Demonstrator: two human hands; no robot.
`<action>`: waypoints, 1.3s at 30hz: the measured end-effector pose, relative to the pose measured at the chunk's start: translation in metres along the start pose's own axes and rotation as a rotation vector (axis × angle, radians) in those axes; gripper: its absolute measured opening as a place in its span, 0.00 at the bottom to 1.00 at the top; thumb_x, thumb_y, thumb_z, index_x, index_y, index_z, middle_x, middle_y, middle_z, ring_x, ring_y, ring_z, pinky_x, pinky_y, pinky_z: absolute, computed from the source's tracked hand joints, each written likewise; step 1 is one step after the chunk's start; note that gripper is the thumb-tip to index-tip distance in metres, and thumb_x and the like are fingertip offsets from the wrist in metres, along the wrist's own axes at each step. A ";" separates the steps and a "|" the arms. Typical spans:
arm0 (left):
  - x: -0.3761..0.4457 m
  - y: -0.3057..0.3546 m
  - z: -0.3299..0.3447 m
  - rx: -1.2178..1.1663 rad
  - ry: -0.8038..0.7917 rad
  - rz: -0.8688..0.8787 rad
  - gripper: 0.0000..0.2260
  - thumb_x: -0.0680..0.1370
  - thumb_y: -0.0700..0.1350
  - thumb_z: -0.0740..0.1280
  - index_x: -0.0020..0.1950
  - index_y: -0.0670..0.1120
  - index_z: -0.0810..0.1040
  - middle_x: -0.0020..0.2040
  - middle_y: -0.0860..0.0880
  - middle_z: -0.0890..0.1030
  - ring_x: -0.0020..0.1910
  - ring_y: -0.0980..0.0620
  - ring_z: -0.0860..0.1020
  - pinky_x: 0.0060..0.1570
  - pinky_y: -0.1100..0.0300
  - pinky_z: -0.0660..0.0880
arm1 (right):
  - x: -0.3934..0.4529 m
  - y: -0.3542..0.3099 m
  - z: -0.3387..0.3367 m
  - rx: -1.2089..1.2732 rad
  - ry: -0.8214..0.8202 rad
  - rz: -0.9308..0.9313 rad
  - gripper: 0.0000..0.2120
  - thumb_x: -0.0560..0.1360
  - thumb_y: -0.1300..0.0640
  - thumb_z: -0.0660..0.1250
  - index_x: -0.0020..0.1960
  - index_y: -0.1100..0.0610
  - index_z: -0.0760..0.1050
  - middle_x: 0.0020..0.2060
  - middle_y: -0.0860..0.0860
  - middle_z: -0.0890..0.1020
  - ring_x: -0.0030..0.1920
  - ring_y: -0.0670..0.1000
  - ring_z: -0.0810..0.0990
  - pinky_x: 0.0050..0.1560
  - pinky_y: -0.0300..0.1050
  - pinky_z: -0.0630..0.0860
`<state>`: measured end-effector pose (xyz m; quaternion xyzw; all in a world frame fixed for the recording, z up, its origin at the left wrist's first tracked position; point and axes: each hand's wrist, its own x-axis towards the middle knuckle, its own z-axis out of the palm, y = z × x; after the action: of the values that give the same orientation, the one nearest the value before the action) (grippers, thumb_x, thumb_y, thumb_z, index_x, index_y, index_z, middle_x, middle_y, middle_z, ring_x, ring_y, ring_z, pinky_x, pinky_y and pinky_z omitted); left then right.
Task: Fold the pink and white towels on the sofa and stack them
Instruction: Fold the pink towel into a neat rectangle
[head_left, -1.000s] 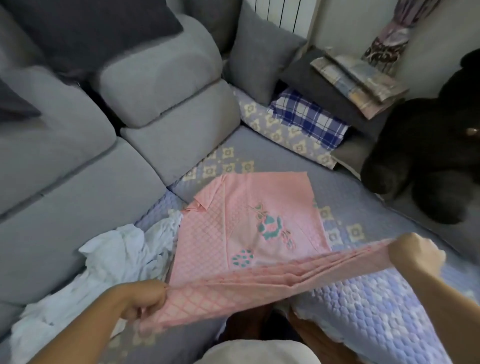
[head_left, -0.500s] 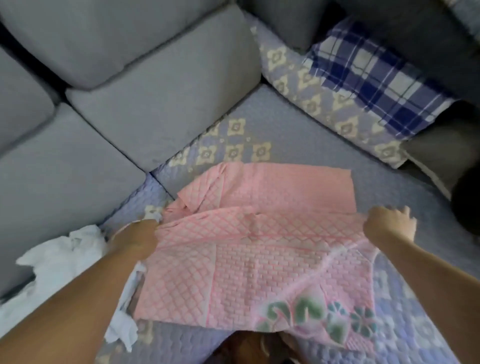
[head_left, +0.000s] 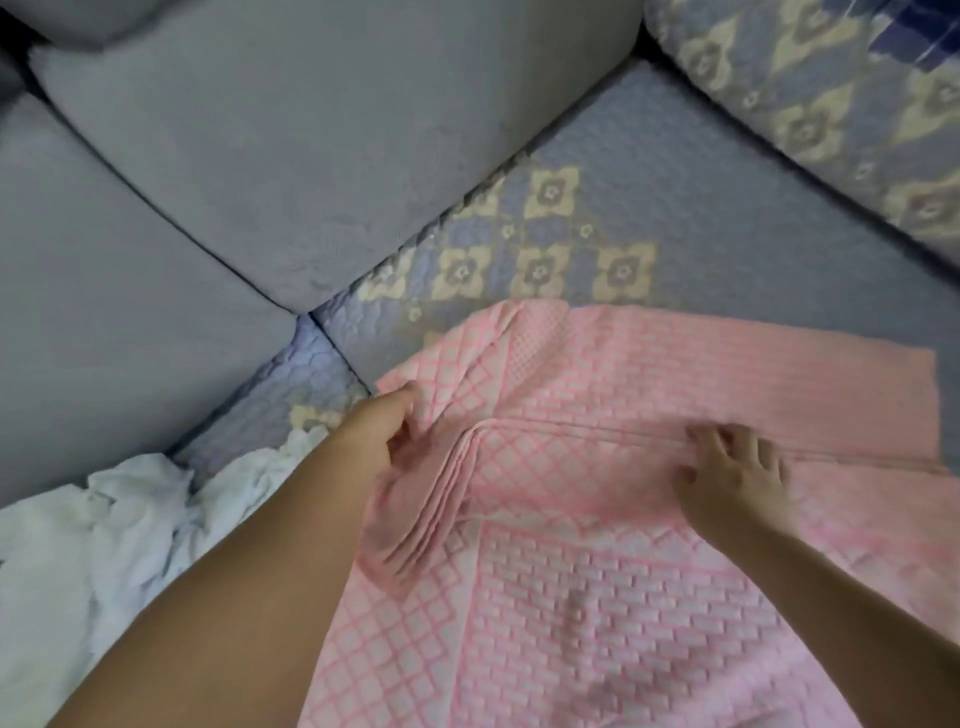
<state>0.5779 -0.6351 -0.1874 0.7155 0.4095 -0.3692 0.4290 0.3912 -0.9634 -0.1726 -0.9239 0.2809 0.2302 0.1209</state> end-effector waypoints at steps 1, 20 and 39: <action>-0.001 -0.002 0.004 -0.087 -0.038 -0.040 0.28 0.67 0.63 0.74 0.56 0.43 0.82 0.48 0.42 0.85 0.46 0.43 0.84 0.50 0.48 0.82 | 0.000 -0.004 0.002 0.012 0.017 0.025 0.25 0.76 0.50 0.64 0.71 0.51 0.69 0.68 0.59 0.69 0.67 0.63 0.66 0.71 0.58 0.62; 0.020 0.048 0.045 1.336 0.081 1.279 0.25 0.84 0.59 0.47 0.81 0.60 0.48 0.83 0.48 0.40 0.81 0.44 0.37 0.78 0.41 0.40 | 0.045 -0.051 0.007 0.014 0.156 0.302 0.16 0.73 0.56 0.60 0.59 0.62 0.70 0.59 0.65 0.69 0.60 0.66 0.67 0.62 0.62 0.69; 0.076 0.127 0.035 1.516 0.444 1.452 0.18 0.78 0.53 0.69 0.52 0.38 0.76 0.50 0.35 0.74 0.48 0.34 0.74 0.47 0.36 0.73 | 0.131 0.146 -0.055 0.436 0.281 0.674 0.44 0.74 0.36 0.68 0.78 0.61 0.57 0.74 0.64 0.65 0.73 0.64 0.66 0.72 0.56 0.63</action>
<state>0.7157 -0.6846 -0.2273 0.9186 -0.3812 -0.0455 -0.0941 0.4238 -1.1620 -0.2040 -0.7555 0.6232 0.0640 0.1917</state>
